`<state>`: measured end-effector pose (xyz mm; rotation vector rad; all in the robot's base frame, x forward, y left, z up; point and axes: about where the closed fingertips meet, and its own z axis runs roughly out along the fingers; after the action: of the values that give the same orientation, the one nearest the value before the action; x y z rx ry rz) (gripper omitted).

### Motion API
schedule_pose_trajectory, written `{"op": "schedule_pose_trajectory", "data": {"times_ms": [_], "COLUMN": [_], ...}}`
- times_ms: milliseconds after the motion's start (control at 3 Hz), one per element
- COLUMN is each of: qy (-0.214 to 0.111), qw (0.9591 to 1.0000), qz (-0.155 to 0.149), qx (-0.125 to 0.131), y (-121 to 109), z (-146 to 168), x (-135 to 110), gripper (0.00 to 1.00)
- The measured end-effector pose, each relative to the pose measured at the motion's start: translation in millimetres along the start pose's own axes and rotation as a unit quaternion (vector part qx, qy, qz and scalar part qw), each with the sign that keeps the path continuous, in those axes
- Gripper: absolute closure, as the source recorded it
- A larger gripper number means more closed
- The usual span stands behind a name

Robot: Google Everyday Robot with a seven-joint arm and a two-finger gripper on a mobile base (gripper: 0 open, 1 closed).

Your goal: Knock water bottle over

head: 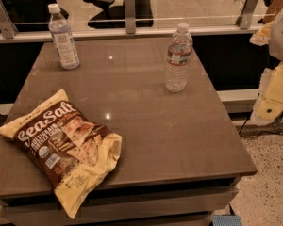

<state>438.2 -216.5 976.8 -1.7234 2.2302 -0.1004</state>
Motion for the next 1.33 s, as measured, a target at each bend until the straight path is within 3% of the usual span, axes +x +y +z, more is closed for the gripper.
{"op": "schedule_pose_trajectory", "data": {"times_ms": [667, 1000, 1333], "qy": [-0.019, -0.066, -0.128], "qw": [0.9998, 0.9976, 0.9899], "qz": [0.003, 0.022, 0.060], "qx": [0.003, 0.009, 0.001], "y": [-11.8, -39.2, -67.8], "z": [-1.1, 7.9, 25.8], "x": [1.2, 7.9, 9.4], "gripper": [0.00, 0.00, 0.00]}}
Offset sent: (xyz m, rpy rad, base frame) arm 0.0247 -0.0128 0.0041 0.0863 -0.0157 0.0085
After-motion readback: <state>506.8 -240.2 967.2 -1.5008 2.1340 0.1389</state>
